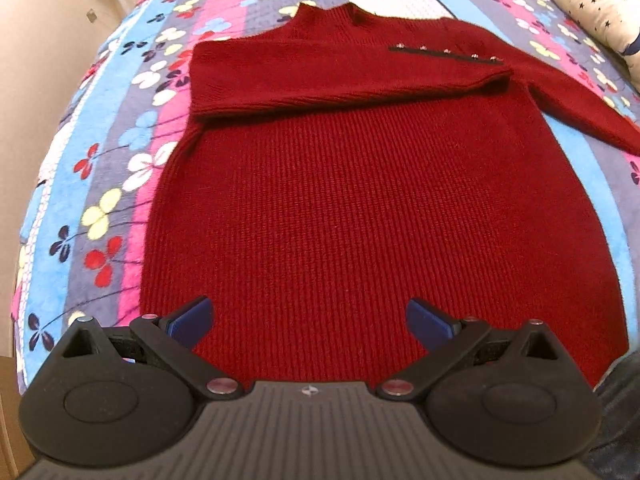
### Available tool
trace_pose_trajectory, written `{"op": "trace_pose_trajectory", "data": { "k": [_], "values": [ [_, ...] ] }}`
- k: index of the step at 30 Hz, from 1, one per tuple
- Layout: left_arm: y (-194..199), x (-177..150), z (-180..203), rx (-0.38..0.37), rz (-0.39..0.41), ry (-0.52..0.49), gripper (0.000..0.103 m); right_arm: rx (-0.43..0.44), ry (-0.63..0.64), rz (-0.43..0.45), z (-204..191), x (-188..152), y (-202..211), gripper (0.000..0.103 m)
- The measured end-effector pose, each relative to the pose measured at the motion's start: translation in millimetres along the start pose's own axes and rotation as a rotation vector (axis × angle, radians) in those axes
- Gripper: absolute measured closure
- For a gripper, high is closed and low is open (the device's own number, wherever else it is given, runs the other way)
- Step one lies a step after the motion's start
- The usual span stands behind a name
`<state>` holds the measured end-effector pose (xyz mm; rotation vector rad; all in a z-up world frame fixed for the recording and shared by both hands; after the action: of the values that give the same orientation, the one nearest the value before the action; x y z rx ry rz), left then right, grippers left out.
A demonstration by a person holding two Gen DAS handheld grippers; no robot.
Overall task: Fold small clothes
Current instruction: 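Reach the right tool to the unfolded sleeve cuff and grasp it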
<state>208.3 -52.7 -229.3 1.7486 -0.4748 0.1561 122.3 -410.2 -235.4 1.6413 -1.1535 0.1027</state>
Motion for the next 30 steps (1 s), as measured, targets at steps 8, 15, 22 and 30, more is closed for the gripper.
{"op": "trace_pose_trajectory", "data": {
  "k": [8,15,22,30],
  "values": [
    [-40,6,-4,0.009,-0.072,0.023,0.000,-0.075,-0.322,0.118,80,62,-85,0.018],
    [-61,11,-38,0.071,-0.102,0.081,0.000,-0.101,-0.581,0.193,130,118,-157,0.014],
    [-72,20,-91,0.141,-0.092,0.173,0.000,-0.232,-0.429,0.205,125,166,-197,0.089],
    [-88,15,-164,0.241,-0.102,0.318,0.000,-0.191,0.119,0.362,-47,198,-148,0.089]
  ]
}}
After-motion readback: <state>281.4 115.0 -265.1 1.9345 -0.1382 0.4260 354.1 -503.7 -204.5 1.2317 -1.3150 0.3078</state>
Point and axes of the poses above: each gripper's, at about its wrist camera, not at the fingertips, and y roughly against the way its jaws point, z to its right, x to its top, the point moved 8 cm from there along -y, roughly the way its jaws point, and after that the axes turned 7 degrees about x, right-handed, at the moved point
